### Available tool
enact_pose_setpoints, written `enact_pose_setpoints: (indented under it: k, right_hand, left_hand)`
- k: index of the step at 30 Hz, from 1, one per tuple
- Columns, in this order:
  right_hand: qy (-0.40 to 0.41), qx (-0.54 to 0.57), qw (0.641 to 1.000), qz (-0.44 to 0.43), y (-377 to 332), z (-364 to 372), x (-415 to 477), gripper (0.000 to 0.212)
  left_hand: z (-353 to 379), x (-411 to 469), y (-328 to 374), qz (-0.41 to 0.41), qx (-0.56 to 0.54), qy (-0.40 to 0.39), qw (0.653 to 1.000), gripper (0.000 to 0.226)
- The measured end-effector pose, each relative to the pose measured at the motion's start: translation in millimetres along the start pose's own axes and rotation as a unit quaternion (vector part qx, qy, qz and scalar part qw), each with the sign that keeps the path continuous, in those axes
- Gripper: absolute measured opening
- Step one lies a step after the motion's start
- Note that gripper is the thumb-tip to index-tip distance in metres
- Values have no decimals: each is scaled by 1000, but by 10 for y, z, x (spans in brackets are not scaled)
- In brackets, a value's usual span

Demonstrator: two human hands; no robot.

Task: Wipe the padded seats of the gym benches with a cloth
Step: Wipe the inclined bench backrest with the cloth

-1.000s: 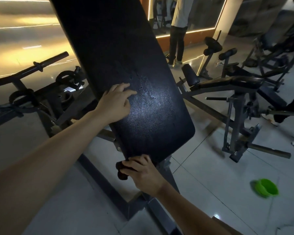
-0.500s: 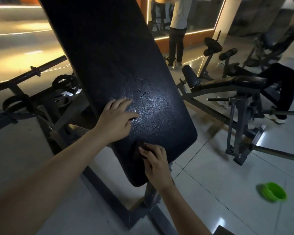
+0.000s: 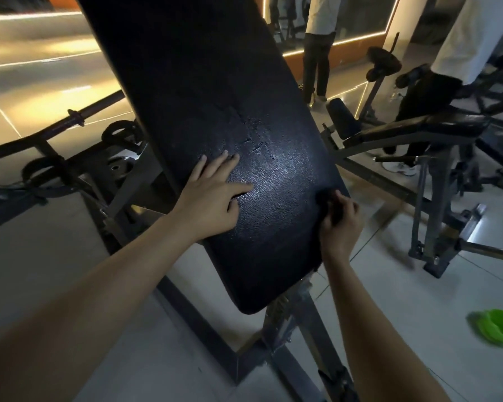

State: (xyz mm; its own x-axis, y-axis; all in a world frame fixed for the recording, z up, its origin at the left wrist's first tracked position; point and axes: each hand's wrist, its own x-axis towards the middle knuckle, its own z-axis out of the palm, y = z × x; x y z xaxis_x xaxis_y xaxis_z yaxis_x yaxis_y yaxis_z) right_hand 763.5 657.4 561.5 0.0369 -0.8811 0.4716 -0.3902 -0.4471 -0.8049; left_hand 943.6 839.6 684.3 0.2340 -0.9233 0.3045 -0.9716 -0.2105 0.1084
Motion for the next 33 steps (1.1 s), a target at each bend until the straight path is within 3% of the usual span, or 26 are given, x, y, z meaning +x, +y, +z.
enact_pose_setpoints:
  k: [4, 10, 15, 19, 21, 23, 28, 33]
  right_hand:
    - [18, -33, 995, 98, 119, -43, 326, 37]
    - [20, 36, 996, 85, -35, 8, 39, 37]
    - [-76, 91, 991, -64, -503, 30, -967, 32]
    - [-185, 115, 951, -219, -734, 32, -1640, 31]
    - [-226, 111, 922, -295, -692, 8, -1642, 34]
    - [-233, 104, 913, -319, -608, 7, -1484, 42]
    - [-105, 82, 981, -142, -449, 72, -827, 43]
    - [23, 63, 995, 80, -413, 237, 73, 36]
  left_hand:
    - [-43, 12, -3, -11, 0, -20, 1000, 49]
    - [-48, 20, -41, -5, 4, -26, 1000, 50]
    - [-24, 25, -18, -21, -10, -11, 1000, 46]
    - [-36, 48, 59, -39, -18, -6, 999, 46]
    - [-40, 51, 66, -42, -11, -6, 999, 42]
    - [-53, 54, 65, -42, -1, 4, 999, 47]
    - [-84, 94, 17, -31, 15, 13, 999, 47]
    - [-91, 106, -32, -9, 16, -1, 1000, 42]
